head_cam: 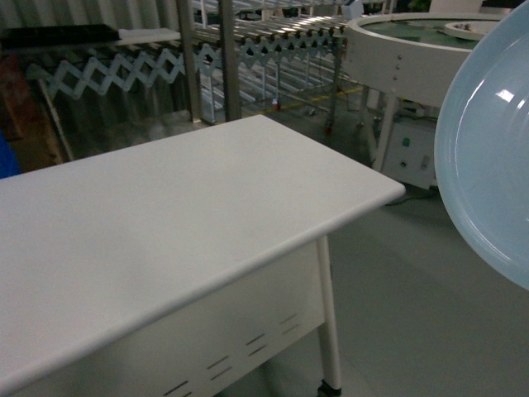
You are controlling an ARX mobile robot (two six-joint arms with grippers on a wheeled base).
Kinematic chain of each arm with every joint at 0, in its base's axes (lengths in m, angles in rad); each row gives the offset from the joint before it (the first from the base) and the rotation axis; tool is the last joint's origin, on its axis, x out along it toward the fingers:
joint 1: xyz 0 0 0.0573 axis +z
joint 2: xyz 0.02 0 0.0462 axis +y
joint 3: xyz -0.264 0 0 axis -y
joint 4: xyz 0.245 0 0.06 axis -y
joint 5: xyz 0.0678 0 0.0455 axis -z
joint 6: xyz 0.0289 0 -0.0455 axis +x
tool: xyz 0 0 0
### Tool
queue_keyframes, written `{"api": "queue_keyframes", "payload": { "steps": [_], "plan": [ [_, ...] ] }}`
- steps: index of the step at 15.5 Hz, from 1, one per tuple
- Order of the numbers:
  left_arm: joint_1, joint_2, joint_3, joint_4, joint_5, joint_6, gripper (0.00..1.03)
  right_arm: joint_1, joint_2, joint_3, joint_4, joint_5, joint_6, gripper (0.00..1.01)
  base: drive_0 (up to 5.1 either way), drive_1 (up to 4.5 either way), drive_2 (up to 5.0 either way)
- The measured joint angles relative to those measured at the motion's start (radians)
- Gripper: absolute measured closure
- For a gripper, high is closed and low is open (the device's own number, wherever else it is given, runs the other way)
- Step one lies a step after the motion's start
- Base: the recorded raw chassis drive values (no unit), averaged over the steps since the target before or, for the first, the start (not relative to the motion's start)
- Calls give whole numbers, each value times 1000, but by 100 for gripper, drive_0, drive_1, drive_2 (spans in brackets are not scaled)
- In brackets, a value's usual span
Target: Place blue tray on left shelf second layer neatly
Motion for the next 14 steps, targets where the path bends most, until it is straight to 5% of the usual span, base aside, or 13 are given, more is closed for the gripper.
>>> {"api": "queue_keyframes", "payload": {
  "steps": [14],
  "plan": [
    [0, 0, 0, 2, 1, 0, 5, 0, 0, 0, 2, -3, 2, 99, 322, -419, -419]
  ]
}}
